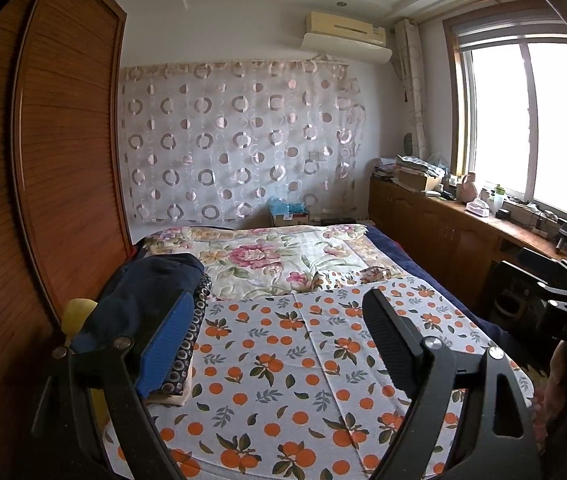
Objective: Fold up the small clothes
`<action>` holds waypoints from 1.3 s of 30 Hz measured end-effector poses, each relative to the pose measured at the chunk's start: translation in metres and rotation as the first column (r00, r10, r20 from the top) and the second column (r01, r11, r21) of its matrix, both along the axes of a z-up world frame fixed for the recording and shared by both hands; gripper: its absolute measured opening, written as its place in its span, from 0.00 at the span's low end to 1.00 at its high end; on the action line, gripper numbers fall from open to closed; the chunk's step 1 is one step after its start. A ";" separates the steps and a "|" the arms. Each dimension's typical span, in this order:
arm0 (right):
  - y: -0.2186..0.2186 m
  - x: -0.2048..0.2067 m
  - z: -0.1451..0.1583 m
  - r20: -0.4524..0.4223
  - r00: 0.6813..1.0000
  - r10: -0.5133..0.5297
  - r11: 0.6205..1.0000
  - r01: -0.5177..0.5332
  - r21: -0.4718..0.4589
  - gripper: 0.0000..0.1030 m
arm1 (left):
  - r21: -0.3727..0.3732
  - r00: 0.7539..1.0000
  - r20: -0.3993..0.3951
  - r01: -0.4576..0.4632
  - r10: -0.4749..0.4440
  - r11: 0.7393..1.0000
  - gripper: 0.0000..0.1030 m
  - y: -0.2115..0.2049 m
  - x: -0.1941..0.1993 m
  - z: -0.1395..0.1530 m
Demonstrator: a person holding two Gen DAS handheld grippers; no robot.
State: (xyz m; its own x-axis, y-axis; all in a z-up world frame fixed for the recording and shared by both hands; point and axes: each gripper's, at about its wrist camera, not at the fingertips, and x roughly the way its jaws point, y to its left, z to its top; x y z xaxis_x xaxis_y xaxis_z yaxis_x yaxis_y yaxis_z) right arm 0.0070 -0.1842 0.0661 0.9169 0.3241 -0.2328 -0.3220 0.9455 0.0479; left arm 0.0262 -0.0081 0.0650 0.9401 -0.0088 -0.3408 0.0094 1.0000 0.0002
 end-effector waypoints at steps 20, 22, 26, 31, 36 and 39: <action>-0.008 0.006 -0.001 -0.001 1.000 0.004 1.000 -0.004 -0.003 0.83 | 0.000 1.000 0.001 0.000 0.000 1.000 0.84 0.001 0.000 0.000; -0.009 0.006 0.000 0.000 1.000 0.004 1.000 -0.004 -0.004 0.83 | -0.001 1.000 0.000 0.001 -0.001 1.000 0.84 0.001 0.000 0.000; -0.009 0.006 0.000 0.000 1.000 0.006 1.000 -0.006 -0.004 0.83 | -0.001 1.000 0.000 0.001 -0.001 1.000 0.84 0.002 0.000 0.000; -0.010 0.006 0.000 0.000 1.000 0.006 1.000 -0.006 -0.003 0.83 | 0.000 1.000 0.001 0.000 0.000 1.000 0.84 0.002 0.000 0.000; -0.011 0.007 0.000 0.001 1.000 0.006 1.000 -0.006 -0.005 0.83 | 0.000 1.000 0.001 -0.001 0.001 1.000 0.84 0.003 0.000 -0.001; -0.011 0.007 0.000 0.001 1.000 0.006 1.000 -0.006 -0.006 0.83 | 0.001 1.000 0.001 0.000 0.000 1.000 0.84 0.003 0.000 -0.001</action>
